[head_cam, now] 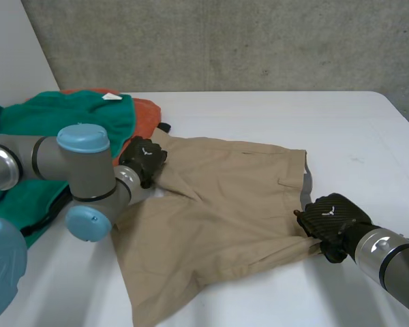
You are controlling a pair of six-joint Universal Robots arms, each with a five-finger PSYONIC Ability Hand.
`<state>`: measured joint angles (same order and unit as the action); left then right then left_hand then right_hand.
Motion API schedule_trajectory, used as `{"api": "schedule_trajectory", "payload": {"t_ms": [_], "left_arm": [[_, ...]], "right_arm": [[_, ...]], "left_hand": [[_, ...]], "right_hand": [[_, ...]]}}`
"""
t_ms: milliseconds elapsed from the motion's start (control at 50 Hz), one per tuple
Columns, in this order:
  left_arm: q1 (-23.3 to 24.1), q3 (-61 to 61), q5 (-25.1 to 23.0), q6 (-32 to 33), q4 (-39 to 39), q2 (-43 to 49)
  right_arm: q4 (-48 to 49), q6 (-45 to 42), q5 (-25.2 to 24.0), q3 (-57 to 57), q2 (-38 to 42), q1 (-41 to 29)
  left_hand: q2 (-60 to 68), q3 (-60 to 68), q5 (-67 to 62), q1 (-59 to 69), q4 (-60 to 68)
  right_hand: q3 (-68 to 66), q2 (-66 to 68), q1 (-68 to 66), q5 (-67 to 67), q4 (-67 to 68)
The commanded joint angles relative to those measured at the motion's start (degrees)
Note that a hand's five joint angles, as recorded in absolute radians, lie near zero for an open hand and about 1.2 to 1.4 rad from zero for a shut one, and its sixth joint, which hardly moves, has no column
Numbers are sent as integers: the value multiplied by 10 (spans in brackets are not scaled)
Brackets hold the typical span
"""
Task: Fold the laundry.
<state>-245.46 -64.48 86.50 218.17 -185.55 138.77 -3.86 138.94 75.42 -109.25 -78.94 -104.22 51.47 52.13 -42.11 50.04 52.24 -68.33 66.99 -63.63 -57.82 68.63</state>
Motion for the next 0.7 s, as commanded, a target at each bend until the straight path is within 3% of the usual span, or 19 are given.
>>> {"api": "schedule_trajectory", "payload": {"t_ms": [20,200,360,520,700], "left_arm": [[-6,-18,4,-9,10,-52],[-3,5,-25,-35,9,-86],[-10,118,-146,-51,51,-5],[-19,195,-149,-43,128,78],[-22,142,-143,6,149,69]], "right_arm": [[1,0,0,-1,0,0],[3,0,0,-1,0,1],[4,1,0,-5,0,2],[6,0,0,-6,0,7],[10,0,-1,-5,0,8]], "left_hand": [[-95,-101,101,-80,-102],[-150,-157,156,-136,-158],[-194,-200,200,-179,-201],[-280,-286,286,-265,-287],[-261,-268,268,-247,-269]], "right_hand": [[-117,130,-164,-122,114],[-117,130,-164,-122,114],[-117,130,-164,-122,114],[-117,130,-164,-122,114],[-117,130,-164,-122,114]]}}
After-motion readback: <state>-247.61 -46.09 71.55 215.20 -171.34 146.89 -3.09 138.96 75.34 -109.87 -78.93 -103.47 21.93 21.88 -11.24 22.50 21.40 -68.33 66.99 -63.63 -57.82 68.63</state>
